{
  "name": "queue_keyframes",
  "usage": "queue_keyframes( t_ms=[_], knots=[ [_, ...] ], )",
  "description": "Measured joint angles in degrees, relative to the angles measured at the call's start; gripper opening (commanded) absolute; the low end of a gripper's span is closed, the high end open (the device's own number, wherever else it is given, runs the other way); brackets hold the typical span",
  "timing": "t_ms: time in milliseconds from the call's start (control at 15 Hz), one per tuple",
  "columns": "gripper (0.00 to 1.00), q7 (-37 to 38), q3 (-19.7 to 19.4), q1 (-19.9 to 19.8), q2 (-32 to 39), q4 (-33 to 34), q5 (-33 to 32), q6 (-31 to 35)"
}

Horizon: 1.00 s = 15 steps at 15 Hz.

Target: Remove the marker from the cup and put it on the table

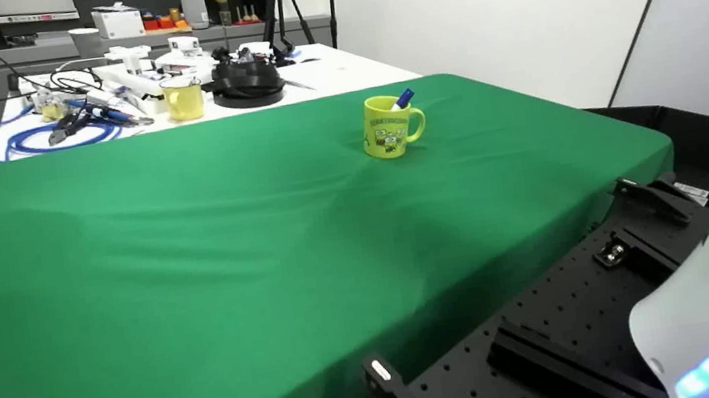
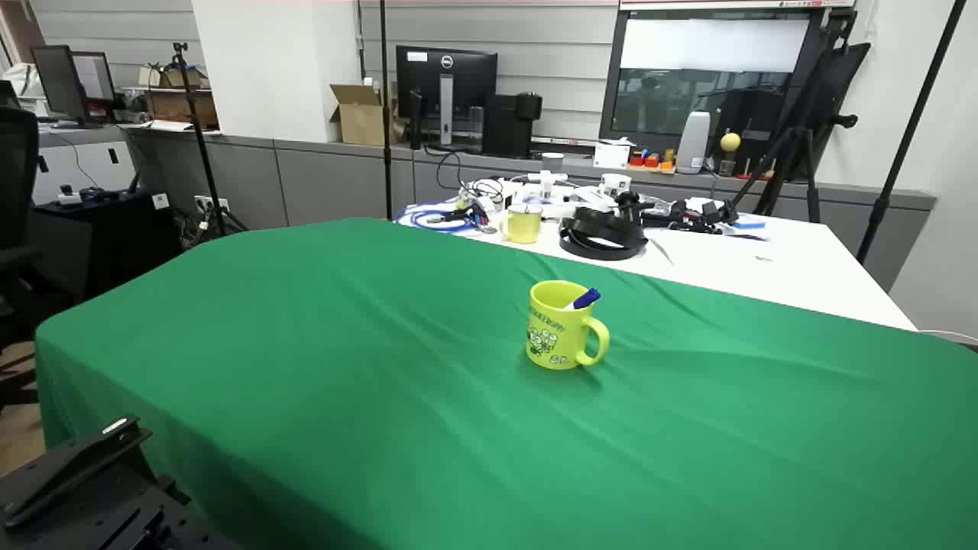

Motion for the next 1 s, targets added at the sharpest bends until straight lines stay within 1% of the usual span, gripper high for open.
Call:
queue_keyframes(
  t_ms=[867,1000],
  knots=[
    [1.0,0.0,0.0,0.0,0.0,-0.5,0.0,0.0],
    [1.0,0.8,0.4,-0.5,1.3,-0.8,-0.1,0.8]
  ],
)
